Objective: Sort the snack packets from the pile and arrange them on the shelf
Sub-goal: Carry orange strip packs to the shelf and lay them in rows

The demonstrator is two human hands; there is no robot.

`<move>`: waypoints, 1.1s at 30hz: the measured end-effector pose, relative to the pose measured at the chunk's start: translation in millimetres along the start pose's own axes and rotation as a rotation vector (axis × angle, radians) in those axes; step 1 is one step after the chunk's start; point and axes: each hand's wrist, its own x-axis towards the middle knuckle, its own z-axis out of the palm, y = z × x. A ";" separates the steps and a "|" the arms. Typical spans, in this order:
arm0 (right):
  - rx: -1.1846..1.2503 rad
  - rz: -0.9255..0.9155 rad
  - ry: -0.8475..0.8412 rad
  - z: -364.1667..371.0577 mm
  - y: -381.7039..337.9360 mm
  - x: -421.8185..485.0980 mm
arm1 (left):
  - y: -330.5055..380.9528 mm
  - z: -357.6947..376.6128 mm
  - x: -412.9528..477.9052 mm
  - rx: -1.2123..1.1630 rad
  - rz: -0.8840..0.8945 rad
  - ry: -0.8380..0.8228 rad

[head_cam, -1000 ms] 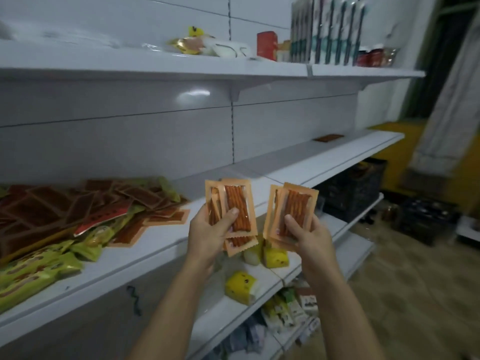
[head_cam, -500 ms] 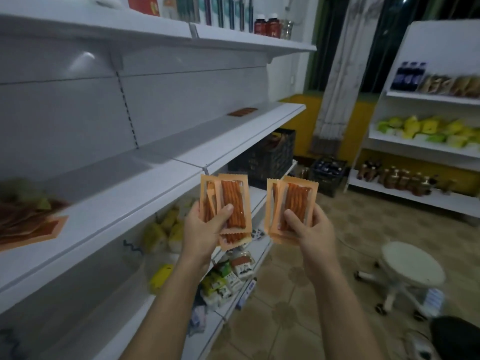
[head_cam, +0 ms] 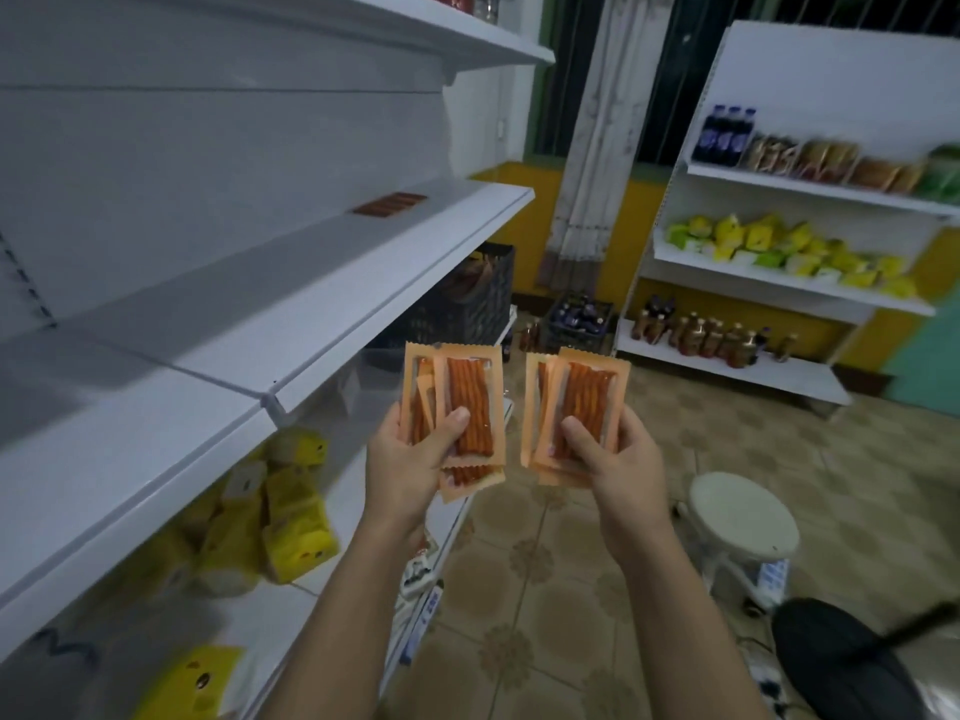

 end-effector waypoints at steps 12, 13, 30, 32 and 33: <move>0.014 0.080 -0.007 21.7 24.4 144.8 | -25.0 54.3 152.5 -0.035 -0.058 -0.040; 0.014 0.085 -0.002 20.3 26.1 155.3 | -26.8 58.8 161.8 -0.020 -0.055 -0.045; 0.152 0.115 -0.231 4.4 61.9 413.1 | -56.5 183.6 346.9 0.126 0.052 0.165; 0.171 0.131 -0.272 1.3 61.9 449.0 | -57.1 203.2 371.5 0.150 0.052 0.191; 0.177 0.138 -0.293 0.4 61.6 466.7 | -57.2 211.8 383.2 0.156 0.055 0.207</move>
